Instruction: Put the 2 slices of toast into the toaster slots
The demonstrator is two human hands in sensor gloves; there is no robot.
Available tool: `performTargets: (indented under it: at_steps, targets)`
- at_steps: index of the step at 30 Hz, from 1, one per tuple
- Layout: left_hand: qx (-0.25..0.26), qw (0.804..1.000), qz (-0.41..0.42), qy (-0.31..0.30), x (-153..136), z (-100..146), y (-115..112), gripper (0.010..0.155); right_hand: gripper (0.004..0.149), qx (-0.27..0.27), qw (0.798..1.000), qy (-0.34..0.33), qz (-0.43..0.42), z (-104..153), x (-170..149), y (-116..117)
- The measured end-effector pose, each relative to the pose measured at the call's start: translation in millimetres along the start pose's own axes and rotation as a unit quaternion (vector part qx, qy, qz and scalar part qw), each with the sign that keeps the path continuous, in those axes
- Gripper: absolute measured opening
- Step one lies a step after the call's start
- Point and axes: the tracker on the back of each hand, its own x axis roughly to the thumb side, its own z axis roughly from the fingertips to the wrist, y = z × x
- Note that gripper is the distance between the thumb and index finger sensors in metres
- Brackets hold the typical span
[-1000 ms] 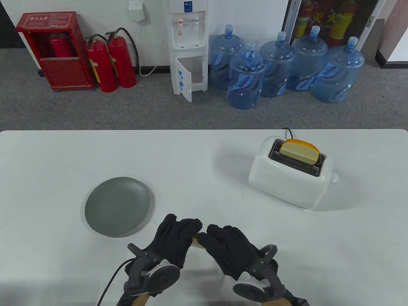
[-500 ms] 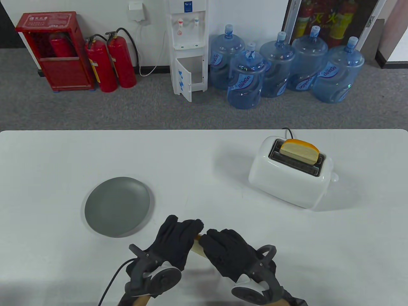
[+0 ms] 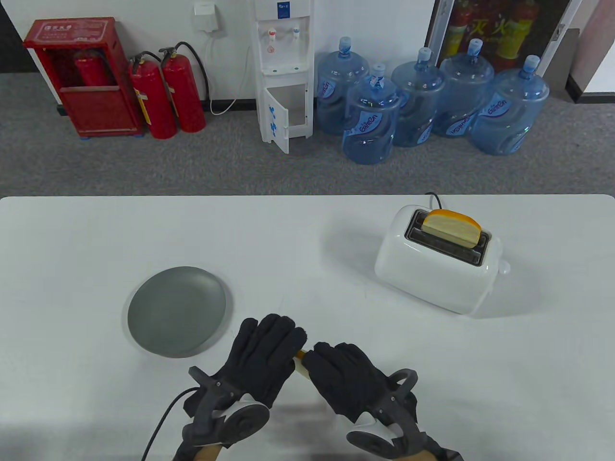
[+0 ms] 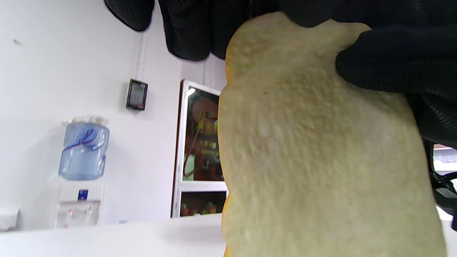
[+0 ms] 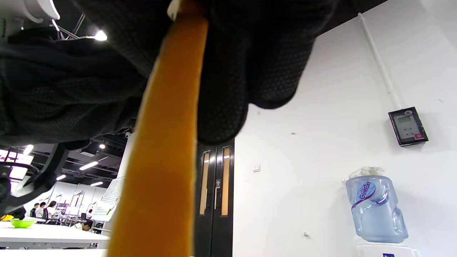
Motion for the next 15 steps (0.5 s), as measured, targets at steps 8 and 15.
performTargets:
  at_steps: [8, 15]
  targets:
    - [0.01, 0.997, -0.059, 0.055, -19.9, 4.0, 2.4, 0.063, 0.05, -0.001, 1.0, 0.004, 0.002, -0.1, -2.2, -0.5]
    - [0.004, 0.99, -0.084, 0.109, -40.1, 9.1, 0.9, 0.071, 0.05, -0.001, 1.0, -0.001, 0.003, 0.0, -1.9, -0.9]
